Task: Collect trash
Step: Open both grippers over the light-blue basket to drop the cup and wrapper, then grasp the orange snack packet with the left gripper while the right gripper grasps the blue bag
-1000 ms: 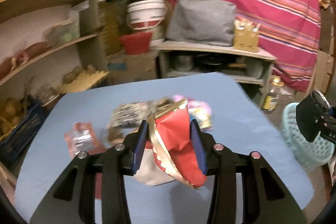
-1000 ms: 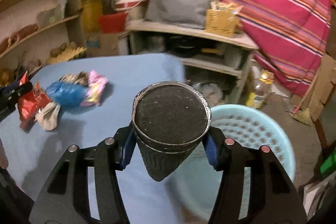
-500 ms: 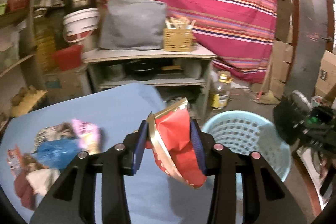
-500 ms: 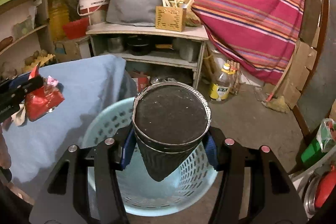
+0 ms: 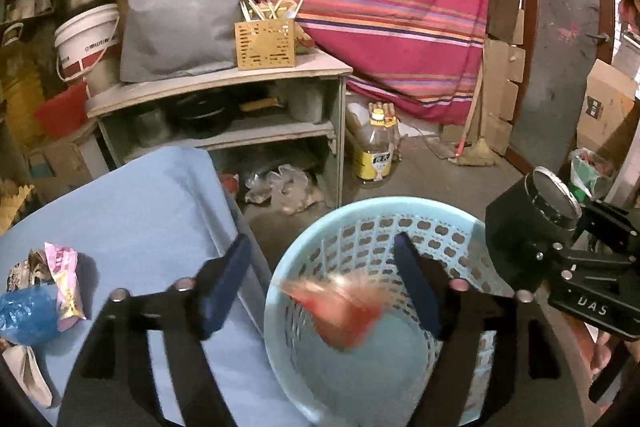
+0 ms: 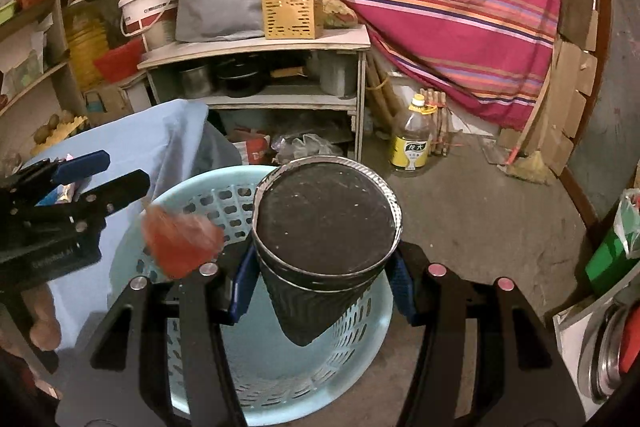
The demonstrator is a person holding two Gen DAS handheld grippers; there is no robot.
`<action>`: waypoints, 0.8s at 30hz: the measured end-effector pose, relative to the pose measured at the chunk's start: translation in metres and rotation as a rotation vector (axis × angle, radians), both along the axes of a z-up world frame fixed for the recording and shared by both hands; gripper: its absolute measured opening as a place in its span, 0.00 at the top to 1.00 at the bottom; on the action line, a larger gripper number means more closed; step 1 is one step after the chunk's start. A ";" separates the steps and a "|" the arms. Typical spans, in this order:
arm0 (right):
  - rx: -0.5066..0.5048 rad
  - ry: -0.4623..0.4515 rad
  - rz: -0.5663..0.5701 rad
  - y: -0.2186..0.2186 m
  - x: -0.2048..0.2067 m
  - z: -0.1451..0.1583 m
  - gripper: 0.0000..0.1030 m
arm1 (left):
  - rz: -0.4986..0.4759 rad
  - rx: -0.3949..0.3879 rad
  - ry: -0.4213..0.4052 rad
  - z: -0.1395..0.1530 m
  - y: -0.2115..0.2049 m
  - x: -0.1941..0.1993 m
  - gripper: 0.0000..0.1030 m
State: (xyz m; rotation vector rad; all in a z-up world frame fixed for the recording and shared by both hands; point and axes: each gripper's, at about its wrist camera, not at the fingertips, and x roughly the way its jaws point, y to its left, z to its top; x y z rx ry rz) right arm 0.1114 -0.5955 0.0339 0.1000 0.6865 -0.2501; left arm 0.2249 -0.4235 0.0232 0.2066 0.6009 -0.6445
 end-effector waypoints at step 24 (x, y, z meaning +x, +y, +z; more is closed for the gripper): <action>-0.005 -0.012 0.017 0.097 0.028 0.010 0.04 | 0.291 -0.013 -0.097 0.040 0.201 -0.015 0.09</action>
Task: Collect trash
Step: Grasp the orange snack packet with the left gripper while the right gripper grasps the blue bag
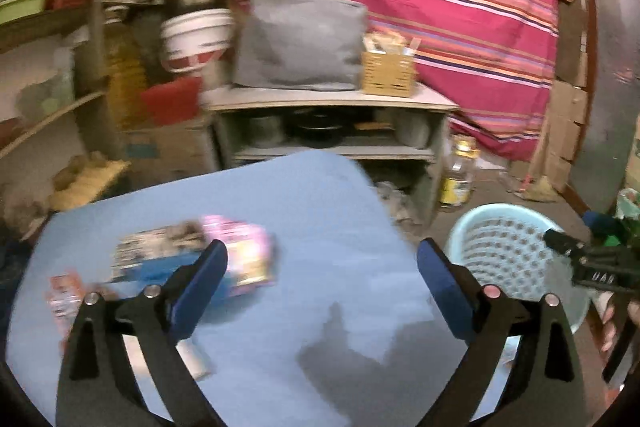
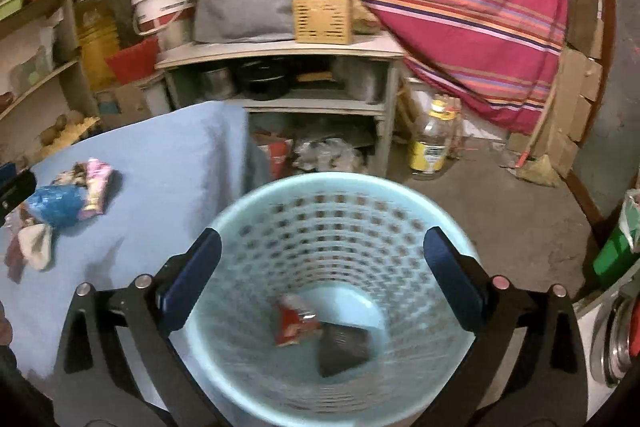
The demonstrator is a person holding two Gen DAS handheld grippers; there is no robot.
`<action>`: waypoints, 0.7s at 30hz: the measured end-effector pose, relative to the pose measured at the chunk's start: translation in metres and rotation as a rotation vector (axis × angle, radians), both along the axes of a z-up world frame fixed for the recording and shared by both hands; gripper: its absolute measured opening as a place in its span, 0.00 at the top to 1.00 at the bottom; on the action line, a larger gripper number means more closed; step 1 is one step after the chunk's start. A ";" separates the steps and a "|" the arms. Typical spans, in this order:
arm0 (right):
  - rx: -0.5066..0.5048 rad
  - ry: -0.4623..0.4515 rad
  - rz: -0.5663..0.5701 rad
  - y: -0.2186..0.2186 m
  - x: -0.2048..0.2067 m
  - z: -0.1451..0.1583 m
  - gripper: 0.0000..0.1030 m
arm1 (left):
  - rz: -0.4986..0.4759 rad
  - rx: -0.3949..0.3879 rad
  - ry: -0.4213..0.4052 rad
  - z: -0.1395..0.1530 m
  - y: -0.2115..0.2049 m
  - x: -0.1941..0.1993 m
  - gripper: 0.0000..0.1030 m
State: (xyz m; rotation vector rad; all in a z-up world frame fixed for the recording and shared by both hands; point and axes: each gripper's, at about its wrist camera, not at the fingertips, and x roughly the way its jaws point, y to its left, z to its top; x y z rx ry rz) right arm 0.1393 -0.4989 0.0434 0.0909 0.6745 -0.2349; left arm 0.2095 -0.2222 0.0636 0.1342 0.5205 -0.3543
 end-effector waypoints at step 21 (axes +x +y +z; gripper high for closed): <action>0.043 -0.016 0.216 0.232 0.089 -0.009 0.04 | 0.366 0.015 0.078 -0.048 0.275 0.058 0.04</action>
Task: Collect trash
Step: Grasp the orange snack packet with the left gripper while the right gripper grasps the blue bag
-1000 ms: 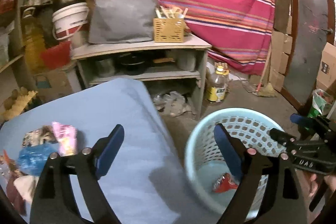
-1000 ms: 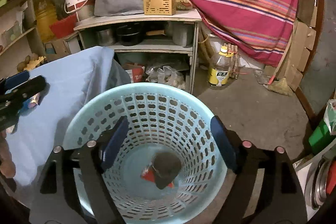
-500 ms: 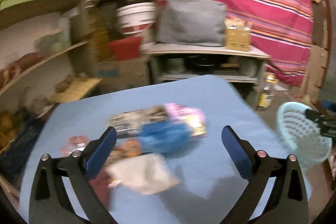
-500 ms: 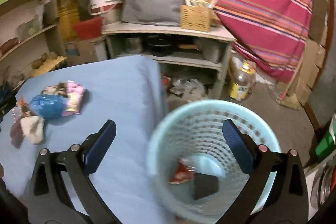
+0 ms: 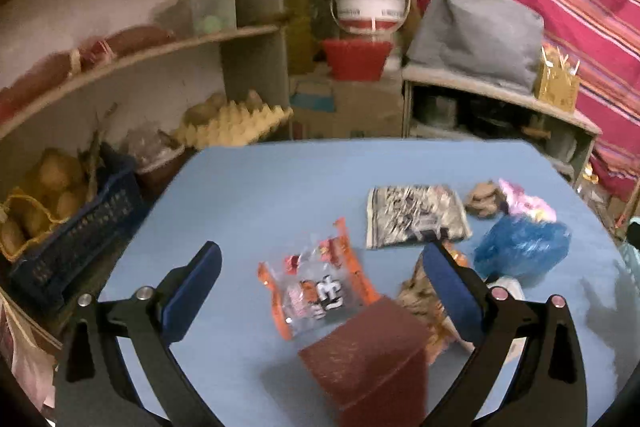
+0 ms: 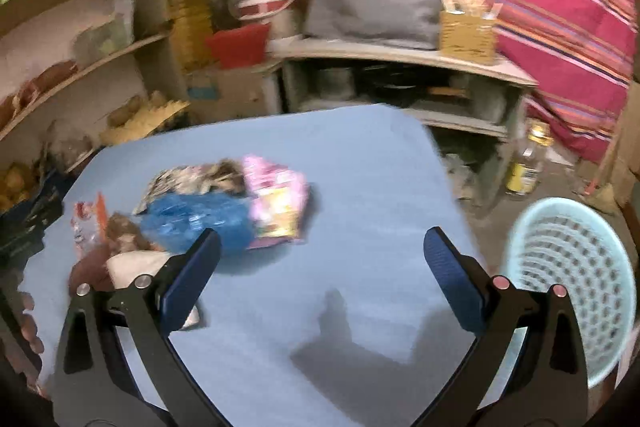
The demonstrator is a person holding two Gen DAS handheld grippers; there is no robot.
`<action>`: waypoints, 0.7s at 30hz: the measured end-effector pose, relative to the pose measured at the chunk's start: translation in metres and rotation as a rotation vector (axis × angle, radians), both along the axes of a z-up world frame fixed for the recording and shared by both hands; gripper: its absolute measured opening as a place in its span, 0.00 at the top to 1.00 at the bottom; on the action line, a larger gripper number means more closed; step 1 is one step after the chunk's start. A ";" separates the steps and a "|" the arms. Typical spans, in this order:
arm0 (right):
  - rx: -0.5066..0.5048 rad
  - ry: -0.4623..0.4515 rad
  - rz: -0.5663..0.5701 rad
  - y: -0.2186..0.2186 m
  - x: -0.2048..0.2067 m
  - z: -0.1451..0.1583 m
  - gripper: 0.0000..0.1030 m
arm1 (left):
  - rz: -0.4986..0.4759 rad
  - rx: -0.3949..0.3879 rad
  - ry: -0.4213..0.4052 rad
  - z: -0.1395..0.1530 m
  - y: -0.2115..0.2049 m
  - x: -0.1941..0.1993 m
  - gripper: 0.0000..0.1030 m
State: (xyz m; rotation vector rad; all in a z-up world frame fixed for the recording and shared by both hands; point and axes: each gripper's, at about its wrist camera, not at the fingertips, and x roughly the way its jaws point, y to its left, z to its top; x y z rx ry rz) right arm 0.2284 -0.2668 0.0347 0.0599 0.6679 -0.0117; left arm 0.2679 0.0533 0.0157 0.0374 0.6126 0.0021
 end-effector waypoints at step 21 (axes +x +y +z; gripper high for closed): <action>0.000 0.140 0.145 0.101 0.079 -0.047 0.32 | 0.004 -0.053 0.135 -0.040 0.012 0.031 0.06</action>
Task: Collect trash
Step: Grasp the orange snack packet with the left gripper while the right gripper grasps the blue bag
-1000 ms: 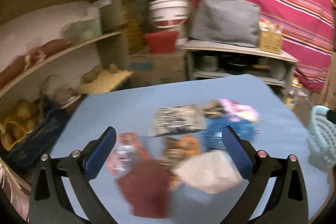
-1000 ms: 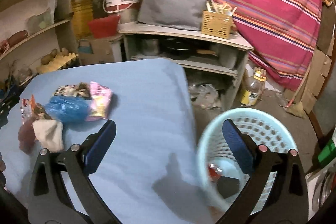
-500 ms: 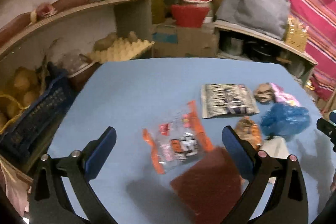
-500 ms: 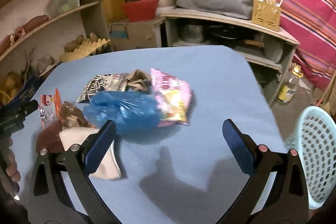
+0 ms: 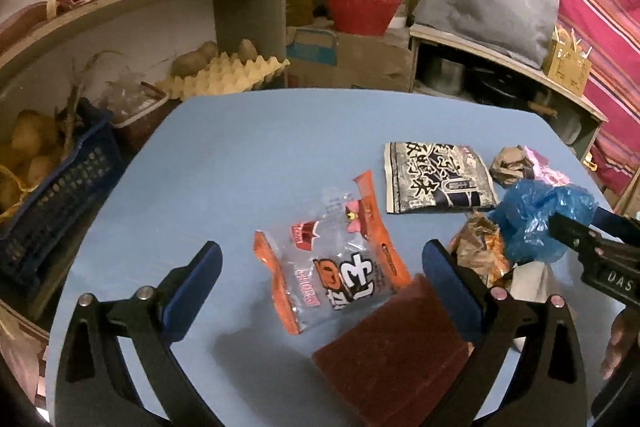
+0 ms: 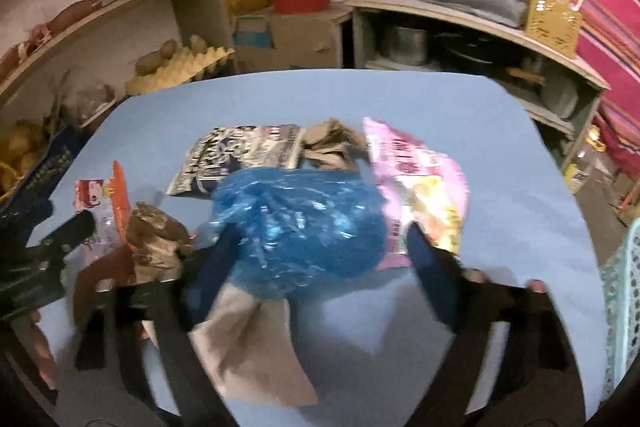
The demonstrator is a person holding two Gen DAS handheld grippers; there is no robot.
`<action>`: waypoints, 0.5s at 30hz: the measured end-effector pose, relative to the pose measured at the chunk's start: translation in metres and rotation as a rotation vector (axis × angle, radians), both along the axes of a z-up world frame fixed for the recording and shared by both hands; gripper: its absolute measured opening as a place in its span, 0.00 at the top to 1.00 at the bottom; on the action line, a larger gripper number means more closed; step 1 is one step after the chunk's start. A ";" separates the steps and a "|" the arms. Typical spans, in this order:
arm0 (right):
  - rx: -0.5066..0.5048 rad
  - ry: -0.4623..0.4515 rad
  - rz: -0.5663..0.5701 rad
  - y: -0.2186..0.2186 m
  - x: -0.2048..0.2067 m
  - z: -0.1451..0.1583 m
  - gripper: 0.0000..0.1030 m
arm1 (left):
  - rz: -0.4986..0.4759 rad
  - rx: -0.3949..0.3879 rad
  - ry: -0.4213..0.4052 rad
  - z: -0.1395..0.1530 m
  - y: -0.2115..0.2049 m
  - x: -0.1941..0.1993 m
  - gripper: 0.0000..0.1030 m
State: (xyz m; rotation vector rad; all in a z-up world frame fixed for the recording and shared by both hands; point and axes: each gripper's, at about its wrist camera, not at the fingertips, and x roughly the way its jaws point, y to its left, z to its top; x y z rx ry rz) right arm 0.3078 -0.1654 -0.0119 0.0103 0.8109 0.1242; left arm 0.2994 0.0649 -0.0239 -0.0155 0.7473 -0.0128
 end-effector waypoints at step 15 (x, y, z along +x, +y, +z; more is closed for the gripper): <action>0.031 -0.109 0.084 -0.010 -0.022 0.024 0.82 | 0.012 -0.041 0.050 -0.006 0.010 0.015 0.77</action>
